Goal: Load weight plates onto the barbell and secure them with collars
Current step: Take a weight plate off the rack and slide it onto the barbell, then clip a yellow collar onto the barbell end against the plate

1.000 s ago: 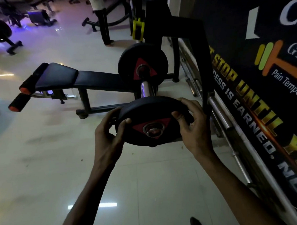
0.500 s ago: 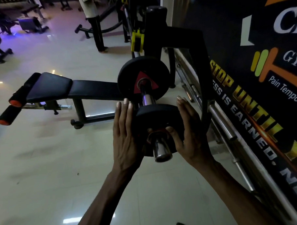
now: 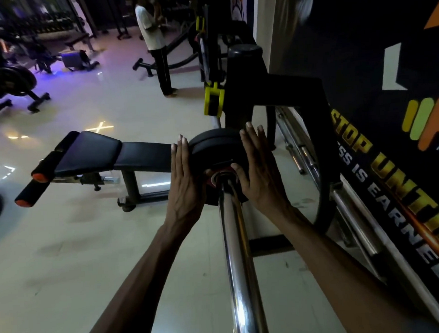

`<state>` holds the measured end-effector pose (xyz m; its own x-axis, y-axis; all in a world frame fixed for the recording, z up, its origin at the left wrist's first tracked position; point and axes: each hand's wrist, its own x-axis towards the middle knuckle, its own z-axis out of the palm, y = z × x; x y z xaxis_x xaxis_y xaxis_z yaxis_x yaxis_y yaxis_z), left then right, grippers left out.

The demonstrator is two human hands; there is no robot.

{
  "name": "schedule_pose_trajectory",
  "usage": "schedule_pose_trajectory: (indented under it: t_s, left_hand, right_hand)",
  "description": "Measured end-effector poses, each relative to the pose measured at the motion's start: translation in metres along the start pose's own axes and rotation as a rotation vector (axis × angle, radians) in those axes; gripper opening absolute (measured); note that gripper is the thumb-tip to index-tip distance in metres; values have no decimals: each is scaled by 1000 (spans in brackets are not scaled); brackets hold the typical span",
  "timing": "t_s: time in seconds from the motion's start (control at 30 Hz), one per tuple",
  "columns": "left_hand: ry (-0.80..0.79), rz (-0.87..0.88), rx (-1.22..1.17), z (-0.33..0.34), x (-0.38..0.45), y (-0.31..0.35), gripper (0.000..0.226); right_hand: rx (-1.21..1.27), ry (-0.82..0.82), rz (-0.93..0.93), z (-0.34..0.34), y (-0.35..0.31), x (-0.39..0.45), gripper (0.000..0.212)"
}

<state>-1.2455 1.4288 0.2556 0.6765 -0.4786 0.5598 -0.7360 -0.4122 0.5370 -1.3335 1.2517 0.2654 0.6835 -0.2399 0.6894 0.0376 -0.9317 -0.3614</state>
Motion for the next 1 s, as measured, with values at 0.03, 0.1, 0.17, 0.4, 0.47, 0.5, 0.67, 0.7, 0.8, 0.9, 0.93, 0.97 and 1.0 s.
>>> schedule_pose_trajectory:
  t_s: [0.03,0.1,0.17,0.4,0.47,0.5,0.67,0.7,0.8,0.9,0.93,0.97,1.0]
  left_hand:
    - [-9,-6,0,0,5,-2,79]
    - [-25,-2,-19,-2,10,-5,79]
    - [-30,-34,-74,-5,11,-3,76]
    - [-5,-48,-26,-27,28,2,57]
    - [-41,-5,-7,-37,33,0,57]
    - [-52,15,1,-41,35,-1,56]
    - [-80,92,3,-57,44,-2,53]
    - [-84,98,-4,-58,45,-3,52]
    - [-109,92,-32,-63,50,-4,52]
    - [-131,90,-44,-65,54,-6,52]
    - [-131,89,-40,-65,55,-7,52]
    - [-133,87,-36,-66,56,-7,51]
    - [-138,84,-32,-66,56,-8,51]
  right_hand:
    - [-2,0,0,3,3,5,68]
    - [14,-2,-6,7,8,8,67]
    - [49,-6,-9,6,10,8,65]
    - [248,-123,74,-16,7,13,58]
    - [321,-130,142,-24,4,21,49]
    - [353,-104,185,-28,1,27,43]
    - [377,-24,402,-38,-22,90,27]
    - [371,-64,453,-35,-26,107,32]
    - [314,-128,552,-20,-36,157,52]
    - [168,-232,625,1,-41,190,65]
    - [125,-264,669,8,-42,196,68]
    - [90,-276,709,14,-41,199,71]
    - [70,-269,742,19,-40,202,73]
